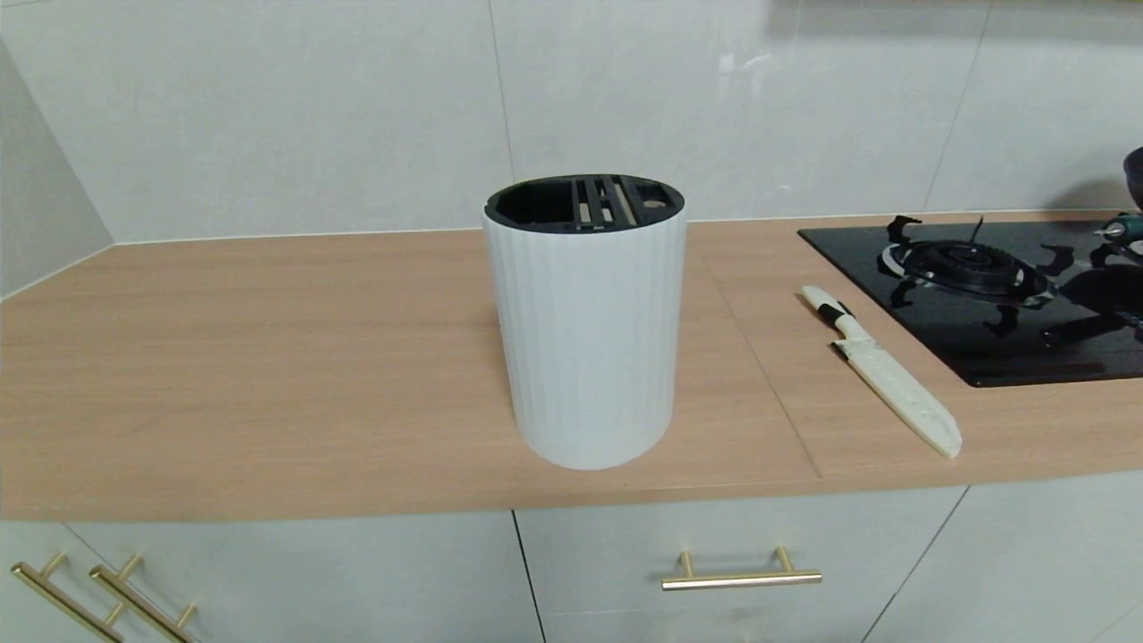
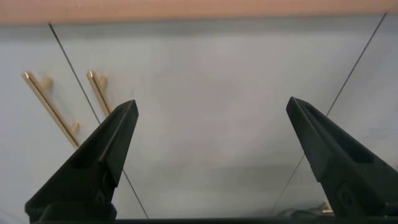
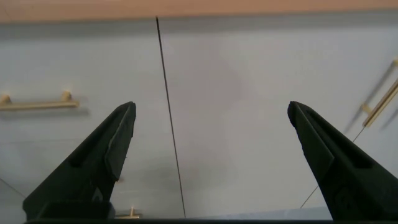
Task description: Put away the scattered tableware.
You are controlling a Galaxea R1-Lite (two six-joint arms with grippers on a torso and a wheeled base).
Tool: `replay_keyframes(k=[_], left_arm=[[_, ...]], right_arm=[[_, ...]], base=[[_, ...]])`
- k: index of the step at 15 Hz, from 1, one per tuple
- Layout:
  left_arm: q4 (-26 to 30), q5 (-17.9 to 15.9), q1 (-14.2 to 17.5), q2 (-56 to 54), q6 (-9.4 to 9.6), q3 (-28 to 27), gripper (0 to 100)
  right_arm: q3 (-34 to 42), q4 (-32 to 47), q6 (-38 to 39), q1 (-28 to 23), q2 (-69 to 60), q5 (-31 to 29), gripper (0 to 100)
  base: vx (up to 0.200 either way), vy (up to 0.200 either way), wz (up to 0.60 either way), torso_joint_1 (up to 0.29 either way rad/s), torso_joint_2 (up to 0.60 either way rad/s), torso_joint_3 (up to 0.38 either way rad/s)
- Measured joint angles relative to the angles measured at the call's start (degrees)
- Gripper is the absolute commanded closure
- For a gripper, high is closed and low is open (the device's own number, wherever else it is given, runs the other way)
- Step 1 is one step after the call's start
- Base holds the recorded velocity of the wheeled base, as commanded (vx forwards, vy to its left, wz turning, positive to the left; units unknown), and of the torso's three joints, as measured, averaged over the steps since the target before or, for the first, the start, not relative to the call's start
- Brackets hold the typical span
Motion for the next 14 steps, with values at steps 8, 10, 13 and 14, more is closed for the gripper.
replay_keyframes(k=[8, 10, 13, 14], left_arm=[[0.02, 0.01, 0.0, 0.0, 0.0, 0.0, 0], [0.05, 0.0, 0.0, 0.0, 0.0, 0.0, 0], [0.02, 0.0, 0.0, 0.0, 0.0, -0.02, 0], [-0.01, 0.01, 0.0, 0.0, 0.0, -0.02, 0]], right_arm=[[-0.02, 0.0, 0.02, 0.0, 0.0, 0.0, 0], [-0.02, 0.0, 0.0, 0.0, 0.0, 0.02, 0], [-0.02, 0.0, 0.02, 0.0, 0.0, 0.0, 0], [-0.02, 0.0, 0.0, 0.02, 0.0, 0.0, 0]], base=[[0.0, 0.0, 0.0, 0.226, -0.5, -0.275], [0.0, 0.0, 0.0, 0.251, -0.52, -0.273], [0.0, 0.0, 0.0, 0.261, -0.54, -0.286], [0.0, 0.0, 0.0, 0.271, -0.57, -0.305]])
